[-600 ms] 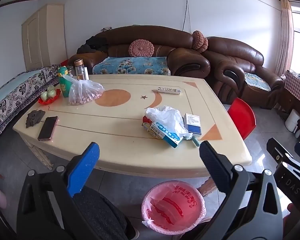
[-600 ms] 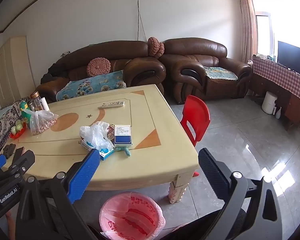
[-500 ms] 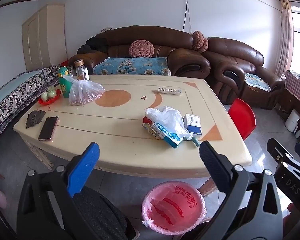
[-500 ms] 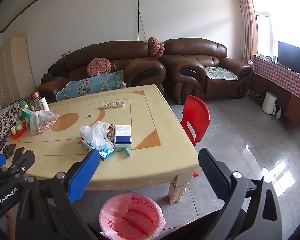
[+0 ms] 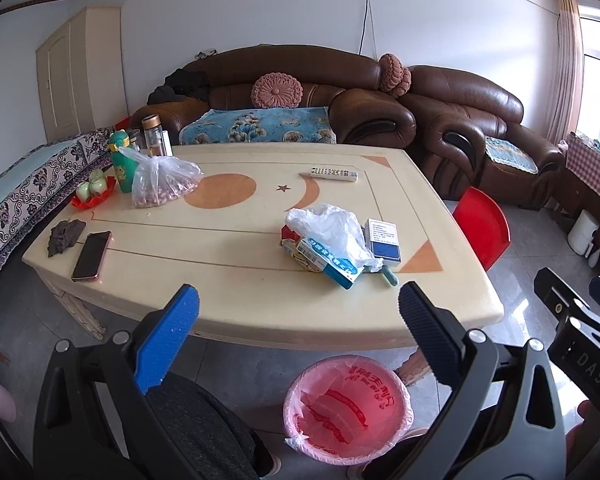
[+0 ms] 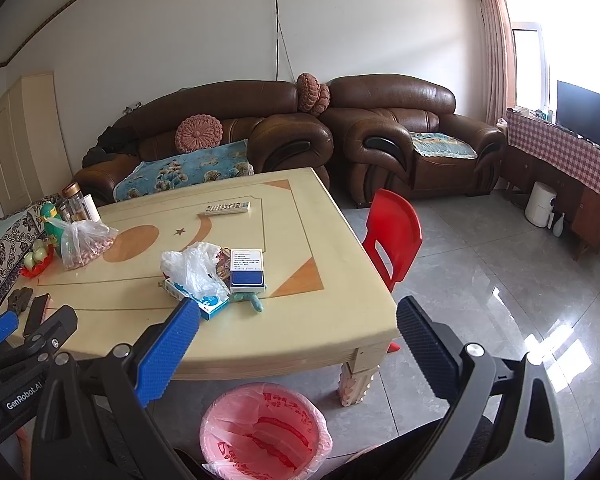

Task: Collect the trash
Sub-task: 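Move both tools toward the white plastic bag on the table, then grasp the white plastic bag with the left gripper while the right gripper grasps the white box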

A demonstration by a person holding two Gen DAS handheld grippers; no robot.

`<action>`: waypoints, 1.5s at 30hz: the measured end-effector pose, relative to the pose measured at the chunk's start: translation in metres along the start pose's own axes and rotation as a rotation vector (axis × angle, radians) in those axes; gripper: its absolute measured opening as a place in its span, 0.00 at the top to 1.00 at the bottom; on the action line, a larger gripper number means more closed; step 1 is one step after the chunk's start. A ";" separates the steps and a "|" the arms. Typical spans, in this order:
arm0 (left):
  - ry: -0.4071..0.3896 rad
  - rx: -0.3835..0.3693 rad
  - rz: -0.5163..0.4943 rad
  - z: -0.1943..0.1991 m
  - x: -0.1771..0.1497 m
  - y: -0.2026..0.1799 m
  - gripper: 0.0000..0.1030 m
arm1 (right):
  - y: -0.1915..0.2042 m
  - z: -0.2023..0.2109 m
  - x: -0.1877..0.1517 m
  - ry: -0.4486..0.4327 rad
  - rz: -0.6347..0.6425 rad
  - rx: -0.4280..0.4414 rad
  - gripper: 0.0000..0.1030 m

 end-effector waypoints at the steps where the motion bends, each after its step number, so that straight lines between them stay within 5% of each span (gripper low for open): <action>1: 0.004 0.002 -0.001 -0.001 -0.001 0.000 0.05 | -0.001 -0.001 0.000 0.001 0.002 0.002 0.06; 32: 0.116 0.038 0.025 -0.058 -0.004 0.013 0.05 | 0.013 -0.059 -0.008 0.089 0.039 0.013 0.06; 45: 0.191 0.020 0.068 -0.118 0.008 0.038 0.05 | 0.026 -0.133 -0.001 0.123 0.039 0.143 0.06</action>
Point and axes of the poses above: each gripper's, at about its wrist camera, not at the fingertips, and z roughly against the way its jaws point, y to its left, x to its top, the point moved 1 cm from there along -z, roughly the way its jaws point, and after that the axes turned 10 degrees about -x, right-handed, at the moved point
